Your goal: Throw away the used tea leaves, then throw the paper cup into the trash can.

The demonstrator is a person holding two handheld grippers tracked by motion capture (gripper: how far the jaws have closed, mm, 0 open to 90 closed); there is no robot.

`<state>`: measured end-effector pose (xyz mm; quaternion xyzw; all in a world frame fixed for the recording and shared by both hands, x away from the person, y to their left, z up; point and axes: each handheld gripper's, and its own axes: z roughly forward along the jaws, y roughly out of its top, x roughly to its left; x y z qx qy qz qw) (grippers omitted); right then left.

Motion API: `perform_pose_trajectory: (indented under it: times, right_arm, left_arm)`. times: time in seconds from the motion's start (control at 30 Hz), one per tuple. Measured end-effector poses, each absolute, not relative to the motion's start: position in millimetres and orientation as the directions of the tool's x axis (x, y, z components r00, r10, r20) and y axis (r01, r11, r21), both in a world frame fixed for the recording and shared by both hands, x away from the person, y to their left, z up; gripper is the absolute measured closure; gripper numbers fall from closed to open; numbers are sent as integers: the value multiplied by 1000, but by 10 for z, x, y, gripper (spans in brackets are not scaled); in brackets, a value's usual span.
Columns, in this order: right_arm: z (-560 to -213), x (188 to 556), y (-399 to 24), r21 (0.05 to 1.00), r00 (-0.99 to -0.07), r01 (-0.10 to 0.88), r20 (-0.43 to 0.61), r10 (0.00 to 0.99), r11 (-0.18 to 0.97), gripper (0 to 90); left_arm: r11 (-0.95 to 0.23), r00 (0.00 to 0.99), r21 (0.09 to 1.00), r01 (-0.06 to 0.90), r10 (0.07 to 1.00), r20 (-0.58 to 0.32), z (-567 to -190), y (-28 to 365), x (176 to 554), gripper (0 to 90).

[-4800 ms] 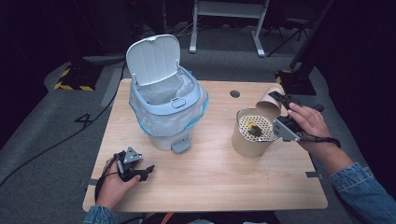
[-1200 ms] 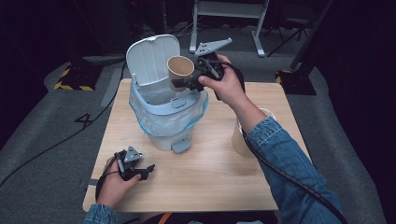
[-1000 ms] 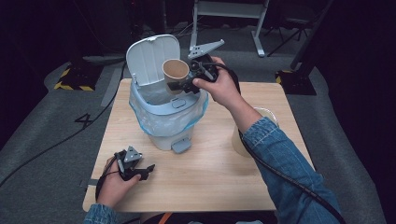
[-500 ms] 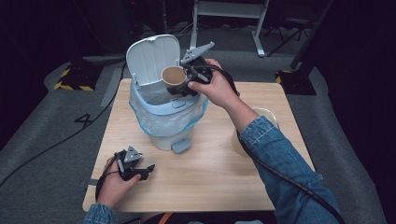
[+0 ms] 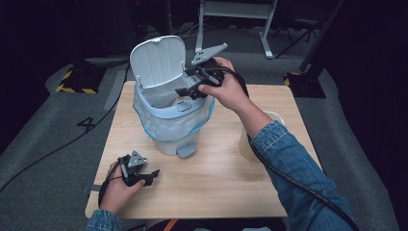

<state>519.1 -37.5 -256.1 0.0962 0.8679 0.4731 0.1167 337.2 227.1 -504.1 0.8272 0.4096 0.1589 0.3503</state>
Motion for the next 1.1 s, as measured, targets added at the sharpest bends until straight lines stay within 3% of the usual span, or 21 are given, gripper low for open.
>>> perform_pose_trajectory:
  times: [0.5,1.1]
  right_arm:
    - [-2345,4910,-985,855,-949,68,-104,299,514,174]
    - [-2404,4623,-1746,853,-930,101,-102,352,512,180]
  left_arm:
    - [-427,617,707,564,787,-17,-5038,2274,3374,291]
    - [-427,617,707,564,787,-16,-5038,2273,3373,291]
